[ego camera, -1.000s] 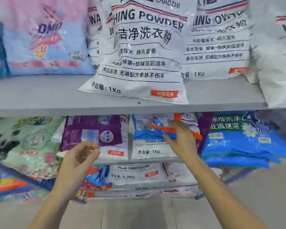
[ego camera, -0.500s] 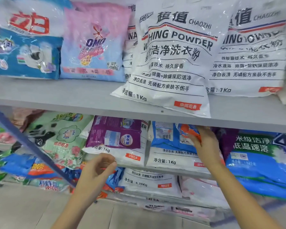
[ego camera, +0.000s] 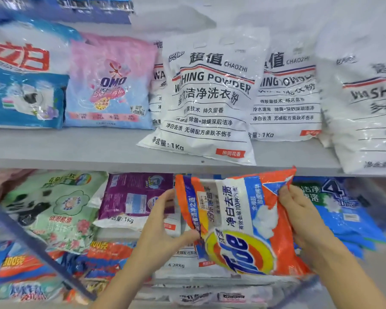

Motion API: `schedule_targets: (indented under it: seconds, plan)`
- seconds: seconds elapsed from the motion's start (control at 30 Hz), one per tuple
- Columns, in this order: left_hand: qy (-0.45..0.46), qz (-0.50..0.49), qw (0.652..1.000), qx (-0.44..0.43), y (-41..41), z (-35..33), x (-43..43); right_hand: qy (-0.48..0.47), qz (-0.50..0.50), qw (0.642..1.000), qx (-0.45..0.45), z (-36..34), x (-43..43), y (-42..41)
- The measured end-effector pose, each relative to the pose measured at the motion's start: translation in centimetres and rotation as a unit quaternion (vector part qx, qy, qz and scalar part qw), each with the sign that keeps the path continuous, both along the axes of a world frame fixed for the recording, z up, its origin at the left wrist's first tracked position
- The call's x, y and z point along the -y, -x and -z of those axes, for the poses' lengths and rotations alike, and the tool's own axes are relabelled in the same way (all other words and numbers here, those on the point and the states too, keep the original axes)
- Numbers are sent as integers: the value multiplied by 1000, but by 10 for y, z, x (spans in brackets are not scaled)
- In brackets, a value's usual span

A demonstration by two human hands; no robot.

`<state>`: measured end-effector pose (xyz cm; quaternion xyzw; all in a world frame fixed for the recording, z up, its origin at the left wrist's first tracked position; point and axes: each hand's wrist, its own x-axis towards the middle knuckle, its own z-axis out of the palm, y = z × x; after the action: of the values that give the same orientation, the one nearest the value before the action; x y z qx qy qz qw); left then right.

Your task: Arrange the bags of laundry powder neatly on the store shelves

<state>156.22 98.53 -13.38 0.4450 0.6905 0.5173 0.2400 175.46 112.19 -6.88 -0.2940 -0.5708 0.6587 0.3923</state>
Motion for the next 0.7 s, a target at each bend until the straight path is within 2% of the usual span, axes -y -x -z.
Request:
schedule_targets:
  seconds: [0.1,0.17,0.27,0.37,0.43,0.53,0.6,0.63,0.7]
  plan:
    - [-17,47,993,103,8,-12,7,40,1,996,-75,-23,7,11]
    - [-19,75,983,167,9,-19,14,82,-42,987,-131,-40,10,21]
    - [-10,39,981,191,15,-34,18,112,-68,973,-189,-56,11,47]
    - [-60,44,961,267,32,-62,21,141,-125,946,-263,-60,11,70]
    - [-74,42,970,229,44,-89,24,154,-169,923,-311,-58,2,77]
    - [-81,16,985,154,70,-121,29,166,-290,895,-295,-55,-18,85]
    - [-74,3,993,90,90,-144,31,110,-309,910,-255,-56,-29,94]
    - [-67,-4,996,54,102,-156,33,79,-313,924,-203,-60,-34,98]
    - [-44,-12,999,-23,124,-183,35,-12,-274,954,-120,-71,-41,110]
